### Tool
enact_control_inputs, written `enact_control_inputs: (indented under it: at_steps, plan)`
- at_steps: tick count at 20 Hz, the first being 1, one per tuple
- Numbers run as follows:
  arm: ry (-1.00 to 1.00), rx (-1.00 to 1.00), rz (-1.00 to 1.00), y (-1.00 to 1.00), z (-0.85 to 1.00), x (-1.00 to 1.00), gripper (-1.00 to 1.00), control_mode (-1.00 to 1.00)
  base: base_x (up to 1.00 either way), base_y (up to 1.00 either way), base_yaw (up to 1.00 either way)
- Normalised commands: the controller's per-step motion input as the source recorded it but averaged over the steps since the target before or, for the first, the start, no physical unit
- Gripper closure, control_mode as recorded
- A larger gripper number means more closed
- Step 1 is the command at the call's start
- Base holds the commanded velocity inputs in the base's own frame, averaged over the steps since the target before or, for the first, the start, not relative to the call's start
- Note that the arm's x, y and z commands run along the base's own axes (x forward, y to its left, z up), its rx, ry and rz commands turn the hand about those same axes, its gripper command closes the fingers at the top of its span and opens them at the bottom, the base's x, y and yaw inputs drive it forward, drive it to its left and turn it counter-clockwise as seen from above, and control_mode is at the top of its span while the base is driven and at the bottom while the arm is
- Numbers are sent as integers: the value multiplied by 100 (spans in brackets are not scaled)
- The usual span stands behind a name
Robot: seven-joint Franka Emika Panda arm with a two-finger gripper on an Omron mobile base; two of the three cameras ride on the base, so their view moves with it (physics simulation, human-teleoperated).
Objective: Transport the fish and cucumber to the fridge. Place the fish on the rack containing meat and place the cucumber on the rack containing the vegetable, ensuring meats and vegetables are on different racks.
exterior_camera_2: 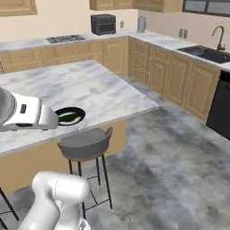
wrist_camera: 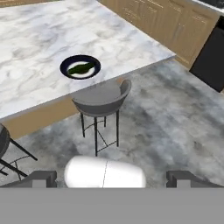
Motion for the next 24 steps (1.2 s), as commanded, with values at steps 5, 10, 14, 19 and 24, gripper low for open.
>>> enact_control_inputs:
  at_steps: [5,10,14,19,24]
  plan:
    - [0,0,0,0,0,0,-100,100,92,-8,45]
    - [0,0,0,0,0,0,-100,100,100,0,46]
    - [0,0,0,0,0,0,-100,100,100,-11,48]
    - [0,0,0,0,0,0,-100,100,100,-41,38]
    - [0,0,0,0,0,0,-100,100,73,-20,15]
